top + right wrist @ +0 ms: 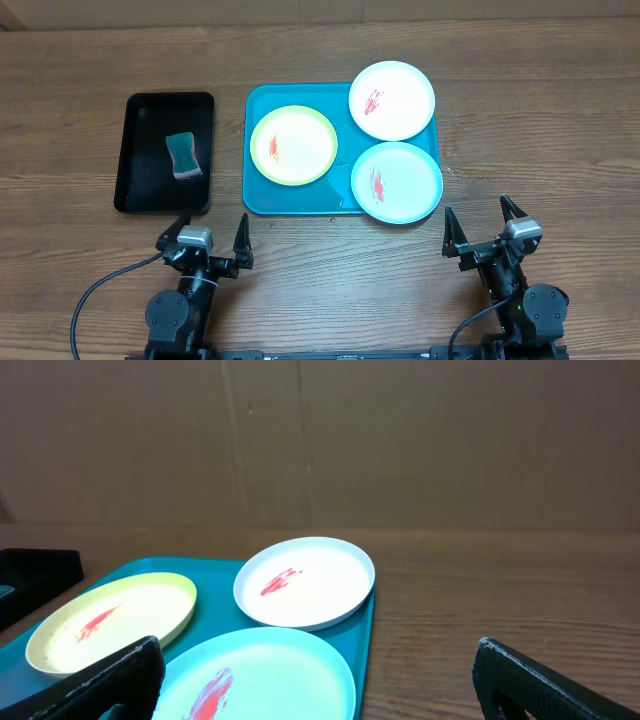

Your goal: Clean dirty plates on tray and stack at the side

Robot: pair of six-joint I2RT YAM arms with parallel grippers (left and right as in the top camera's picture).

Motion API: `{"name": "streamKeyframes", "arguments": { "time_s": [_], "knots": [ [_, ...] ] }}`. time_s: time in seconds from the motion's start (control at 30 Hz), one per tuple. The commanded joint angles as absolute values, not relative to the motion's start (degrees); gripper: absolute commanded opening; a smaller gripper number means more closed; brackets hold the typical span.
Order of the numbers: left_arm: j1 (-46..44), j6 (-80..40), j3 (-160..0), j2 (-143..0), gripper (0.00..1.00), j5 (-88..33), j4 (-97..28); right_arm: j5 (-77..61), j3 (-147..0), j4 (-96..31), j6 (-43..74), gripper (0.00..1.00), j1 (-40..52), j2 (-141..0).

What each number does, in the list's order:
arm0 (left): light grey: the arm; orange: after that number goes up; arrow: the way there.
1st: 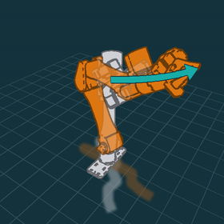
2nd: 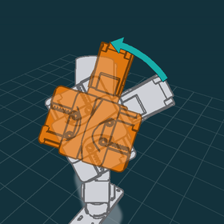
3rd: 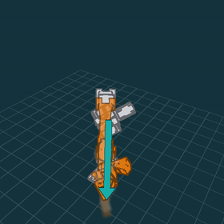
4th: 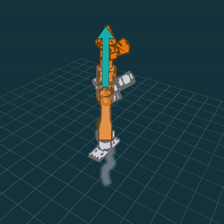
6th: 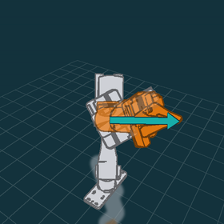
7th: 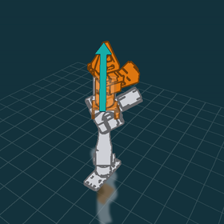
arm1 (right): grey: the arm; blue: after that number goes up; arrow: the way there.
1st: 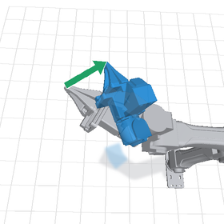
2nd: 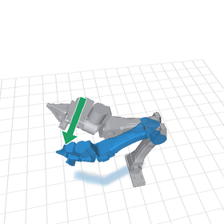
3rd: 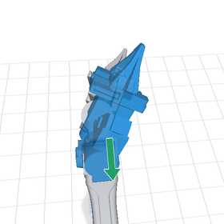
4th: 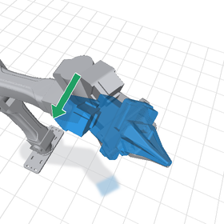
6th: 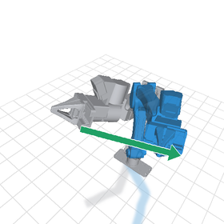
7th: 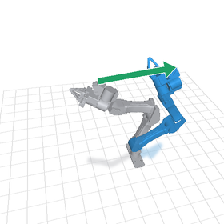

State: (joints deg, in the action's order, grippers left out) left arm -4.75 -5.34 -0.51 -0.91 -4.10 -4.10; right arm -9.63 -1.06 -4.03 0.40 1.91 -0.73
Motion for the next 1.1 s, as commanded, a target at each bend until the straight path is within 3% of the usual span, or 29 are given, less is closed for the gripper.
{"name": "streamKeyframes", "arguments": {
  "time_s": [0.0, 0.57, 0.8, 1.07],
  "knots": [
    [-4.38, -4.47, -0.27, -0.32, 1.0, -3.88, -4.14, -9.69, -0.45, -3.68, -0.05, 1.0, 1.89, -0.16],
    [-4.4, -4.51, -0.27, -0.32, 1.0, -4.16, -4.01, -8.03, -0.45, -2.24, -0.03, 1.0, 1.85, -0.16],
    [-4.43, -7.57, -2.42, -0.32, 1.0, -12.78, -3.22, -15.18, -2.33, -0.03, 0.08, 1.0, 1.85, -0.16],
    [-4.43, -8.75, -15.68, -2.46, 1.0, -13.56, -13.61, -15.59, -9.98, -0.56, 0.84, 1.0, 1.85, -0.27]
  ]
}}
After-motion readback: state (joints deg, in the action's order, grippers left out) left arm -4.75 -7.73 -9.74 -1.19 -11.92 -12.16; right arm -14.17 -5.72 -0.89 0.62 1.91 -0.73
